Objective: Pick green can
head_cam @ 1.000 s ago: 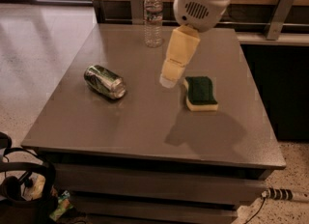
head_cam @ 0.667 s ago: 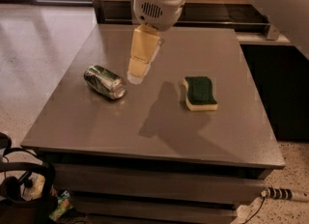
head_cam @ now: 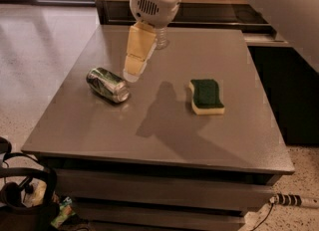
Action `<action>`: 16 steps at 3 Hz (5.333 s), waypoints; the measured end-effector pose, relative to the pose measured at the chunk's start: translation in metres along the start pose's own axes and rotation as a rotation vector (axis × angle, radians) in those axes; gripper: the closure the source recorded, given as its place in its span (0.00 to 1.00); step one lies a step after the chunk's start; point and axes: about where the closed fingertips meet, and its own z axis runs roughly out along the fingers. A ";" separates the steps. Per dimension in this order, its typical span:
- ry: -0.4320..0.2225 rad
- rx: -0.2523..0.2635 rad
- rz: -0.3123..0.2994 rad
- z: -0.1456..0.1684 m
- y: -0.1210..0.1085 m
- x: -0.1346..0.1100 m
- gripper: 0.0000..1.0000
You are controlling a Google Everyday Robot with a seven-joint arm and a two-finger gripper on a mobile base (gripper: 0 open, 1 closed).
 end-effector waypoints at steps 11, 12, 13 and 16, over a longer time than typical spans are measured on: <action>0.134 -0.149 0.340 0.158 0.002 -0.096 0.00; 0.156 -0.161 0.340 0.171 0.003 -0.096 0.00; 0.170 -0.155 0.339 0.179 0.002 -0.096 0.22; 0.158 -0.154 0.338 0.181 0.002 -0.101 0.98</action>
Offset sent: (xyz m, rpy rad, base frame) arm 0.0214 0.0840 -0.0286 -0.0105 0.1715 -0.0336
